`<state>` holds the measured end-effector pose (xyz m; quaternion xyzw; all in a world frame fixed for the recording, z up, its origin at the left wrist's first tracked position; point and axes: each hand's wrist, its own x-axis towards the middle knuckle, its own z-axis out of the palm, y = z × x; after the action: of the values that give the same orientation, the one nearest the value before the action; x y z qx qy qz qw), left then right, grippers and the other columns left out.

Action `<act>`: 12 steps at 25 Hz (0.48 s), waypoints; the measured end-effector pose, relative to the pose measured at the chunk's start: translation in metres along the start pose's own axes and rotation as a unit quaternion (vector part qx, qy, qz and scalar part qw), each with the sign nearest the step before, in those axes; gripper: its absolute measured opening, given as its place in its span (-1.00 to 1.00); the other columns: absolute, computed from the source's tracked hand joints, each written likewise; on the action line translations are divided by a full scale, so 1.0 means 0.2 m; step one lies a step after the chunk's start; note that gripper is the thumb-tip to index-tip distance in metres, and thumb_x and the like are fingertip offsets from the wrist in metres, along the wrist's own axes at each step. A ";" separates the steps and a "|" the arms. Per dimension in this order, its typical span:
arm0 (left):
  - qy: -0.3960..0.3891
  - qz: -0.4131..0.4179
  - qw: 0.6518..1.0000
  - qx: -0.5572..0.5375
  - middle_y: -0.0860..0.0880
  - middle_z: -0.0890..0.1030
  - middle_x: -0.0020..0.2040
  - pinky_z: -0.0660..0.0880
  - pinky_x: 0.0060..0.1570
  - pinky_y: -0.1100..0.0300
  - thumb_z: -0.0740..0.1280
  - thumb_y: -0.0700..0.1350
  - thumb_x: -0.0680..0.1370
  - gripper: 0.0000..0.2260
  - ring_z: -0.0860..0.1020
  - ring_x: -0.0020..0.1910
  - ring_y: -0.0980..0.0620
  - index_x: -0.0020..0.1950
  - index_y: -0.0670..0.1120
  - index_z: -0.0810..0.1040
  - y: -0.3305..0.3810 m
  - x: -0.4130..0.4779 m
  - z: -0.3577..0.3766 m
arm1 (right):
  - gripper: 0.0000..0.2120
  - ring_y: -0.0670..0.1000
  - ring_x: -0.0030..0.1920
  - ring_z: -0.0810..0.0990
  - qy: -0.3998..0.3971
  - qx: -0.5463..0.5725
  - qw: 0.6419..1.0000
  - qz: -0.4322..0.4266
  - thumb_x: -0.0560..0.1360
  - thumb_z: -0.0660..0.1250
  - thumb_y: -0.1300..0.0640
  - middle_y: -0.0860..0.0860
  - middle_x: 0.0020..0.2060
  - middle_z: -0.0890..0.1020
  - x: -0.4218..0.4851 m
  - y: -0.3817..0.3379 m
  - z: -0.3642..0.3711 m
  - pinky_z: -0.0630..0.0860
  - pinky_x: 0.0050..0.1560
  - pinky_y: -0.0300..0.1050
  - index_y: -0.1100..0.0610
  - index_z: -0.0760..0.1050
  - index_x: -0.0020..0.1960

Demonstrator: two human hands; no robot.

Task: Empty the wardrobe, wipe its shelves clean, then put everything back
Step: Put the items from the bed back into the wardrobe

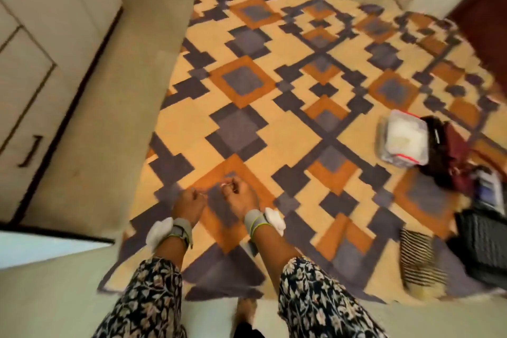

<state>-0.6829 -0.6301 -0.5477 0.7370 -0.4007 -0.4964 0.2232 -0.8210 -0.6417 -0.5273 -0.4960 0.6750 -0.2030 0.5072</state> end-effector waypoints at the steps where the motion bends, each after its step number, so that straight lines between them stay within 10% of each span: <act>1: -0.004 0.014 1.000 0.017 -0.25 0.60 0.02 0.50 0.07 0.01 0.26 -0.19 0.55 -0.88 0.55 0.00 -0.22 0.04 -0.13 0.55 0.06 0.01 0.11 | -0.83 0.04 -0.18 0.48 0.024 0.001 1.000 0.001 0.55 0.22 0.14 0.16 -0.16 0.61 0.02 0.06 -0.12 0.44 -0.08 -0.05 0.14 0.54 0.06; 4: -0.019 0.033 0.998 0.049 -0.21 0.60 -0.04 0.46 -0.07 0.26 0.22 -0.27 0.59 -0.81 0.53 0.07 -0.19 0.15 -0.28 0.54 0.20 0.03 0.38 | -0.83 0.09 -0.13 0.57 0.075 0.036 0.996 0.022 0.53 0.23 0.13 0.09 -0.18 0.65 0.01 0.19 -0.39 0.52 -0.02 0.00 0.06 0.56 0.05; 9: -0.097 0.055 0.992 0.058 -0.32 0.60 0.07 0.50 0.09 -0.17 0.23 -0.33 0.55 -0.87 0.56 0.04 -0.34 0.03 -0.18 0.53 0.43 0.10 0.81 | -0.85 0.09 -0.12 0.57 0.152 0.081 0.983 0.059 0.57 0.22 0.13 0.13 -0.11 0.63 -0.01 0.42 -0.86 0.50 -0.05 -0.04 0.11 0.53 0.07; 12: -0.115 0.087 0.986 0.082 -0.22 0.61 0.08 0.50 0.10 -0.04 0.26 -0.26 0.56 -0.83 0.57 0.07 -0.23 0.11 -0.20 0.56 0.62 0.04 1.04 | -0.90 0.06 -0.11 0.59 0.198 0.122 0.968 0.097 0.57 0.22 0.17 0.11 -0.12 0.63 -0.03 0.57 -1.13 0.52 -0.05 -0.16 0.11 0.52 -0.01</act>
<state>-0.9170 -0.6932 -0.5474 0.6532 -0.5258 -0.5218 0.1570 -1.0746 -0.6409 -0.5218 -0.3123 0.7768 -0.3283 0.4373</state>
